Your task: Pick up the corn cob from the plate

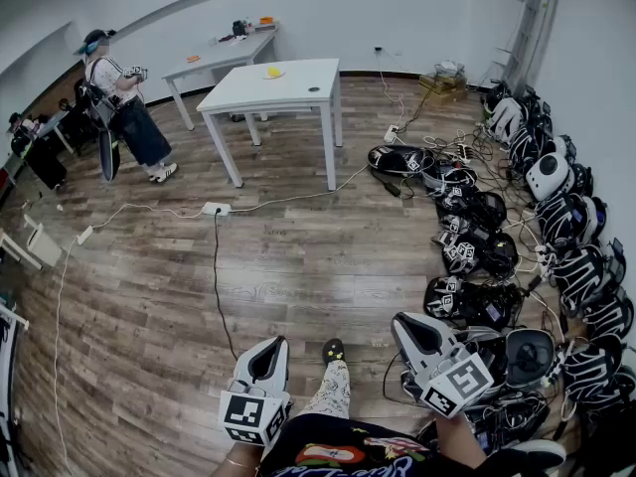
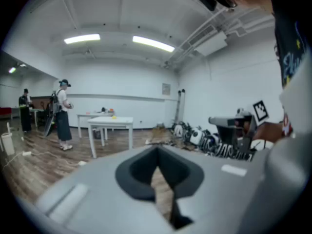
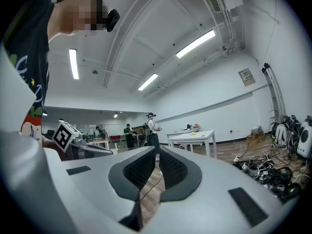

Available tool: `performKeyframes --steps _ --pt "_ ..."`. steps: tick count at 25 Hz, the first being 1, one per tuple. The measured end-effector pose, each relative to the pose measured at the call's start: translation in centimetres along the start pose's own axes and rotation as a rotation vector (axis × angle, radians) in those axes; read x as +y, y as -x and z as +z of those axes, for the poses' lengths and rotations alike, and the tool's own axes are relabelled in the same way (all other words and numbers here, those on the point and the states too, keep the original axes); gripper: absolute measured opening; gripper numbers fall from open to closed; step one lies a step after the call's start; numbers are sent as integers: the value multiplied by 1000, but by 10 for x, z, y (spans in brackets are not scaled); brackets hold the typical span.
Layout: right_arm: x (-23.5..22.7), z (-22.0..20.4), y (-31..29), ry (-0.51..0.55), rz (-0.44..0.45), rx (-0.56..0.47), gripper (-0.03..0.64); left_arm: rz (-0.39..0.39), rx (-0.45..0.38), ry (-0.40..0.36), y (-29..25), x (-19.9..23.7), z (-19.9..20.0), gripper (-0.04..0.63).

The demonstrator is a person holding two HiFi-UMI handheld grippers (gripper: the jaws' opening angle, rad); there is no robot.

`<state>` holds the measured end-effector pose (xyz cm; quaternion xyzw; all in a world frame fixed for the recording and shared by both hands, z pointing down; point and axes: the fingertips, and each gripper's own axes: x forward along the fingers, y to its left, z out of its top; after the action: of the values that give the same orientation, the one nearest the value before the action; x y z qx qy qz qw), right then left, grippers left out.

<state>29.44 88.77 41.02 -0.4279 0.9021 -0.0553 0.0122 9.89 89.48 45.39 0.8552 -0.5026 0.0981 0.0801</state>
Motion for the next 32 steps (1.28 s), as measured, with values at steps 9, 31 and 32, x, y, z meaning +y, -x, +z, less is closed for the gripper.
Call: performKeyframes --steps 9,31,32 --pt "-106 34 -147 -1 -26 32 17 -45 -53 -23 -167 94 75 -2" --pt "-364 67 -518 -74 31 39 17 134 -59 7 -483 353 167 -2" --pt "-375 72 -539 -75 53 36 17 147 -69 5 -502 365 177 -2"
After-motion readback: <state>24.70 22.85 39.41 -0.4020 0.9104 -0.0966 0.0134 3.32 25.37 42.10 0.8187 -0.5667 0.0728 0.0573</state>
